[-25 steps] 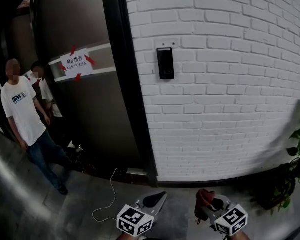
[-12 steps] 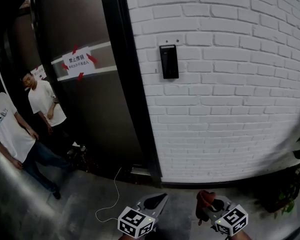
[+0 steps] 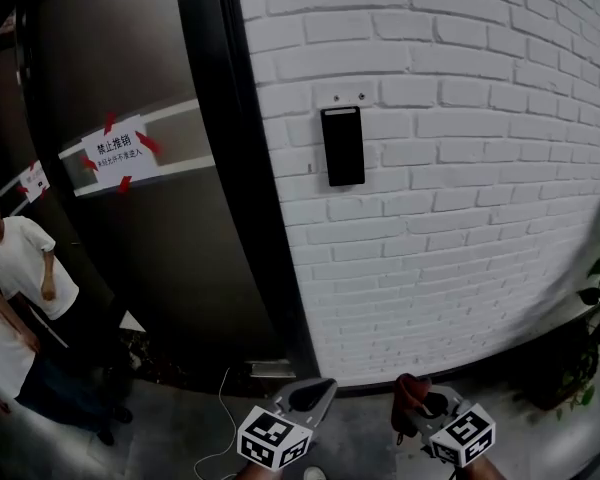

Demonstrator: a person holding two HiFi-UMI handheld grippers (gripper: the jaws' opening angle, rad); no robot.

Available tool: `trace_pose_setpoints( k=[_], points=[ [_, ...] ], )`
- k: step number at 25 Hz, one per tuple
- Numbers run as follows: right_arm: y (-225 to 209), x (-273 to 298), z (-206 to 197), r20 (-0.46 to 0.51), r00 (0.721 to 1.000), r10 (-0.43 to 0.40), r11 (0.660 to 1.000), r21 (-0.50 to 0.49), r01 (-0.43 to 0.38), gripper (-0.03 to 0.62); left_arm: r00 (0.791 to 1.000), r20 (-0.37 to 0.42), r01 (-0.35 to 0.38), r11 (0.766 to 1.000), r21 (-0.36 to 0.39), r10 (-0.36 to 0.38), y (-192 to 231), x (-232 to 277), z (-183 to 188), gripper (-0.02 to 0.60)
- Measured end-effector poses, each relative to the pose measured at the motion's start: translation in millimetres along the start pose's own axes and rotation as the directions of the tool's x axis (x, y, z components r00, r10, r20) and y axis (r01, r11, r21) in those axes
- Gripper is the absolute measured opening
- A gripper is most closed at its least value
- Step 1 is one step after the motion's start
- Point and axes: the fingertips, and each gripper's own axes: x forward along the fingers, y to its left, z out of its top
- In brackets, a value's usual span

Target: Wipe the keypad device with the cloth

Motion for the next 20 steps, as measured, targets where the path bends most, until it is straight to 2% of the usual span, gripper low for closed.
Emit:
trace_pose_setpoints(
  k=[4, 9, 13, 17, 20],
  points=[
    [8, 30, 20, -0.006, 0.999, -0.041, 0.999, 0.0, 0.041, 0.055, 0.998, -0.011, 0.056, 0.998, 0.026, -0.055, 35, 4, 6, 0.017],
    [5, 56, 20, -0.001, 0.995, -0.102, 0.995, 0.007, 0.102, 0.055, 0.995, -0.022, 0.102, 0.994, 0.047, -0.101, 67, 11, 10, 0.017],
    [2, 68, 34, -0.007, 0.997, -0.082, 0.996, -0.039, 0.081, 0.055, 0.995, -0.004, 0.104, 0.994, 0.04, -0.104, 76, 22, 18, 0.017],
    [-15, 76, 45, -0.017, 0.999, -0.045, 0.995, -0.094, 0.043, 0.055, 0.997, 0.005, 0.076, 0.997, 0.02, -0.076, 76, 37, 21, 0.017],
    [-25, 73, 61, -0.037, 0.999, -0.036, 0.984, -0.173, 0.029, 0.055, 0.998, 0.004, 0.061, 0.998, 0.005, -0.061, 71, 46, 22, 0.017]
  ],
)
